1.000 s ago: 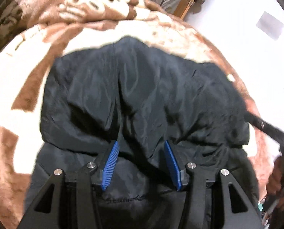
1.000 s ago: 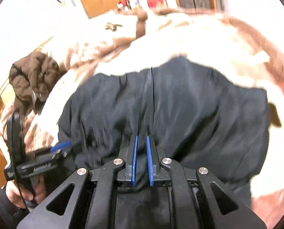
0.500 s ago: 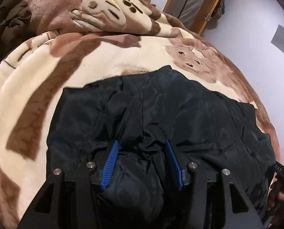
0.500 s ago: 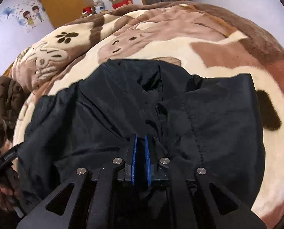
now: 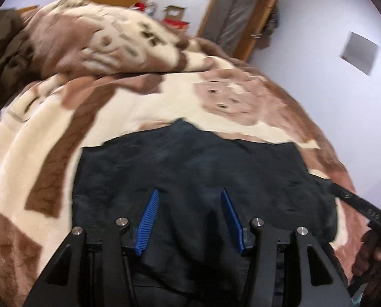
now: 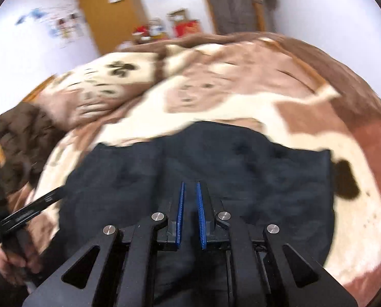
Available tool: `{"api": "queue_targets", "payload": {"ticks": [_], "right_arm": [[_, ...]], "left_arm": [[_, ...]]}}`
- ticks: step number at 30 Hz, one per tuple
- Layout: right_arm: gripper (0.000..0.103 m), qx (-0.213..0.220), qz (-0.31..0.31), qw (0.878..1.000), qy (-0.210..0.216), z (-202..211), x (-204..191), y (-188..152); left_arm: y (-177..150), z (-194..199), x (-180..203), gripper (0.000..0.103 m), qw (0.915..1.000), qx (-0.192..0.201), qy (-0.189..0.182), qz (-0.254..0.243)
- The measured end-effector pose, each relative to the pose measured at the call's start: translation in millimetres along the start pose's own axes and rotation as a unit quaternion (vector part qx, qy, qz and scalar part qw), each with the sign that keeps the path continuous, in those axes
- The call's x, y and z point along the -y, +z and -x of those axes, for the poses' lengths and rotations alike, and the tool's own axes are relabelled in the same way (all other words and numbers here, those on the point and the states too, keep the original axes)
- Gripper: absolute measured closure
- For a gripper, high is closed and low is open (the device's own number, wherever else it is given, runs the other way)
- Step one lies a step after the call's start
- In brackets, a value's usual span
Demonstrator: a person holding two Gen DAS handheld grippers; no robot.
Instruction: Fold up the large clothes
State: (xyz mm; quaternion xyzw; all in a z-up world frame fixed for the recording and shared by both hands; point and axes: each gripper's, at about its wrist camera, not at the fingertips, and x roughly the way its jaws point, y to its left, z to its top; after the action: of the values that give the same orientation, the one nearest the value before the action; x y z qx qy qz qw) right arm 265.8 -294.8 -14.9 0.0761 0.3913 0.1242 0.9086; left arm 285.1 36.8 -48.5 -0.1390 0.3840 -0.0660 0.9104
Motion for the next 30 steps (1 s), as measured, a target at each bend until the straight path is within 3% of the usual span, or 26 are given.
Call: {"api": "queue_targets", "payload": {"ticks": [4,8,13,15,19,24,28,30], "right_arm": [[0.093,-0.072,0.013,0.997,-0.012,-48.8,1.0,-29.7],[0.096,-0.062,-0.003,0.998,0.006,-62.7,18.6,-43.1],[0.097,-0.077,-0.012,0.997,-0.001,-50.2,17.2,-30.2],[0.093,-0.057,-0.007,0.998,-0.007,-30.9,10.6,-22.3],[0.093,-0.008,0.002,1.0,0.0,-16.6,6.4,6.9],[0.093,0.001,-0.013,1.0,-0.024,-51.0,19.0,44.5],[0.093,-0.047,-0.053,0.995,-0.066,-102.0,58.5,40.2],[0.097,-0.046,-0.076,0.994,-0.067,-113.0,79.1,28.3]], "left_arm": [[-27.5,-34.5,17.3,0.049,0.998,-0.047,0.007,-0.041],[-42.9,-51.9,9.2,0.049,0.9979,-0.053,0.002,-0.035],[-35.5,-44.7,11.7,0.049,0.997,-0.071,0.006,-0.029],[-29.3,-29.4,13.9,0.05,0.9973,-0.068,0.001,-0.029],[1.9,-11.0,18.1,0.05,0.999,-0.025,-0.004,-0.038],[49.3,-52.3,1.2,0.05,0.9993,-0.017,0.031,-0.008],[44.4,-95.3,-18.9,0.05,0.9978,-0.041,0.05,0.015],[32.0,-106.7,-21.3,0.05,0.9982,-0.033,0.051,0.003]]}}
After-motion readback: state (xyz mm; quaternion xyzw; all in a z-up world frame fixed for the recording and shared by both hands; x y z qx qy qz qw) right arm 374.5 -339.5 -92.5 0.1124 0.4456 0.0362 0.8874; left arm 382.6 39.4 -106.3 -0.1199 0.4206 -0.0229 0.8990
